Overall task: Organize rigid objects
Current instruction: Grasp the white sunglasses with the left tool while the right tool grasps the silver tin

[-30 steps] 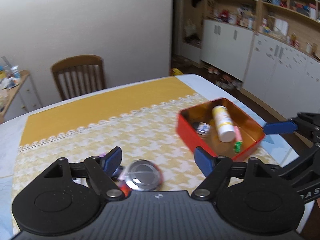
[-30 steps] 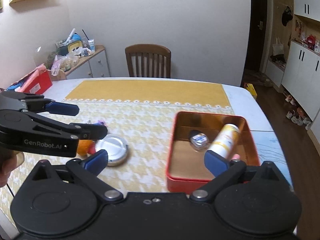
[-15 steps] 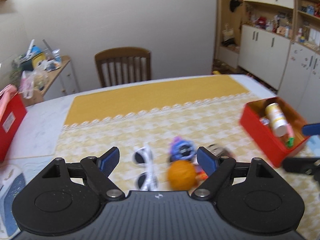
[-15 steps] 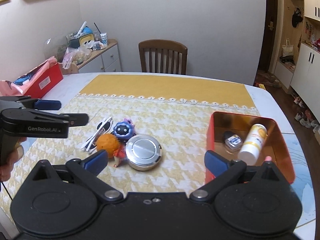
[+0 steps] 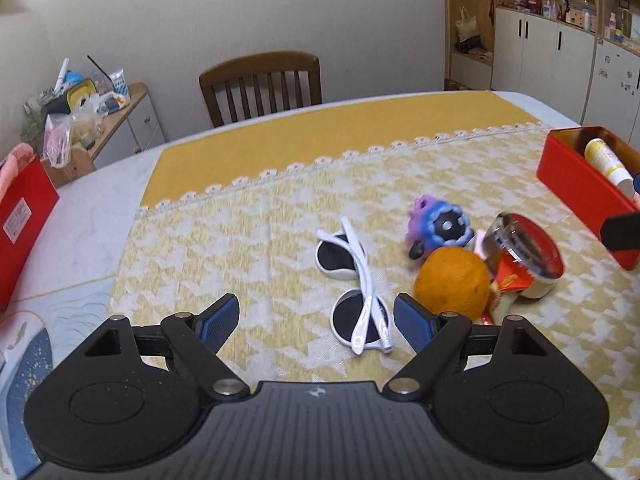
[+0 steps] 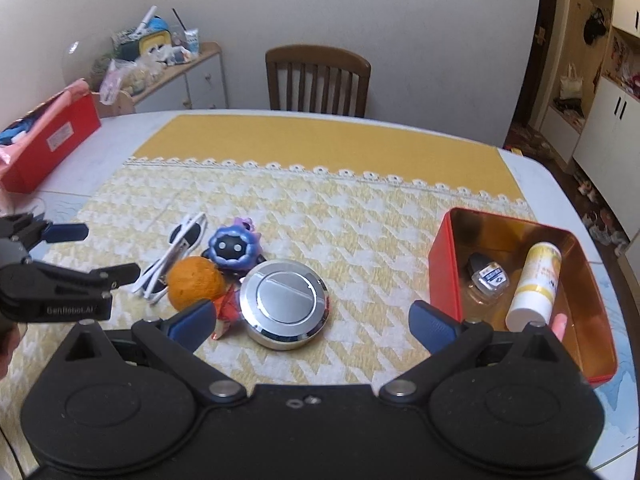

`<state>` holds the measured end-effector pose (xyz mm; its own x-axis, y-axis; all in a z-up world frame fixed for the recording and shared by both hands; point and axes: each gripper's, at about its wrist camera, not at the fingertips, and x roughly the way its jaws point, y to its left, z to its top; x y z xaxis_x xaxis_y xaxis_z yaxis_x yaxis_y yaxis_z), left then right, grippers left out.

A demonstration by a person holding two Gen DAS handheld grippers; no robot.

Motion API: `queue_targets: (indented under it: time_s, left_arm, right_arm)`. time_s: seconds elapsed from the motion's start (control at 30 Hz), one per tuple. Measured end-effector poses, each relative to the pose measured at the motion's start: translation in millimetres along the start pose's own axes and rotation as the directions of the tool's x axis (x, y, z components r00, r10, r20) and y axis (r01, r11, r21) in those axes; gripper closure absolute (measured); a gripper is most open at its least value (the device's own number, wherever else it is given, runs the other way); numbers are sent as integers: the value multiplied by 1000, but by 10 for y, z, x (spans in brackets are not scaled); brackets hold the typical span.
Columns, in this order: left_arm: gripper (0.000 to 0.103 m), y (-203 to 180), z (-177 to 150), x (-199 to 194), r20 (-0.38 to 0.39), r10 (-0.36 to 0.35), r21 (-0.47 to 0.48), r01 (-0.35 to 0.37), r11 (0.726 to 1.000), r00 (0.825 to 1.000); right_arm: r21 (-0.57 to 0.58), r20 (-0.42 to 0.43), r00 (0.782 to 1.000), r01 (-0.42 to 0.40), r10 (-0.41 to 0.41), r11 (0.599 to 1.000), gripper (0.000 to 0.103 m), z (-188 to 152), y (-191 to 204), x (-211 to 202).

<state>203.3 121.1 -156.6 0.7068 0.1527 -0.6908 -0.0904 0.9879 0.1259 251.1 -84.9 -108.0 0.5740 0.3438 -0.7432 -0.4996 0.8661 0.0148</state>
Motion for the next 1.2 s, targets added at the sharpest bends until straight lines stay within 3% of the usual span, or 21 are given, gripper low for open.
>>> queue_targets:
  time_s: [0.4, 0.5, 0.7, 0.9, 1.1, 1.17, 1.2]
  left_arm:
    - [19, 65, 37, 389, -56, -55, -90, 49, 995, 997]
    - [36, 80, 51, 452, -66, -70, -119, 62, 991, 995]
    - [50, 123, 101, 571, -81, -107, -176, 92, 980, 991]
    - [73, 128, 149, 605, -72, -158, -185, 142, 972, 985]
    - [81, 155, 128, 575, -58, -169, -197, 154, 968, 984]
    - [88, 169, 126, 538, -47, -170, -196, 158, 968, 984]
    - [97, 176, 130, 524, -44, -177, -197, 165, 966, 983]
  right_arm:
    - [111, -77, 997, -2, 11, 994, 1, 156, -41, 536]
    - [153, -98, 995, -10, 26, 988, 2, 177, -45, 669]
    - [209, -132, 991, -2, 31, 978, 4, 192, -61, 870]
    - [236, -163, 985, -18, 58, 972, 8, 160, -39, 980]
    - [312, -181, 976, -58, 119, 948, 22, 86, -101, 1008]
    - [320, -182, 975, -65, 128, 945, 27, 78, -101, 999]
    - [316, -181, 975, -65, 128, 947, 27, 72, -97, 991]
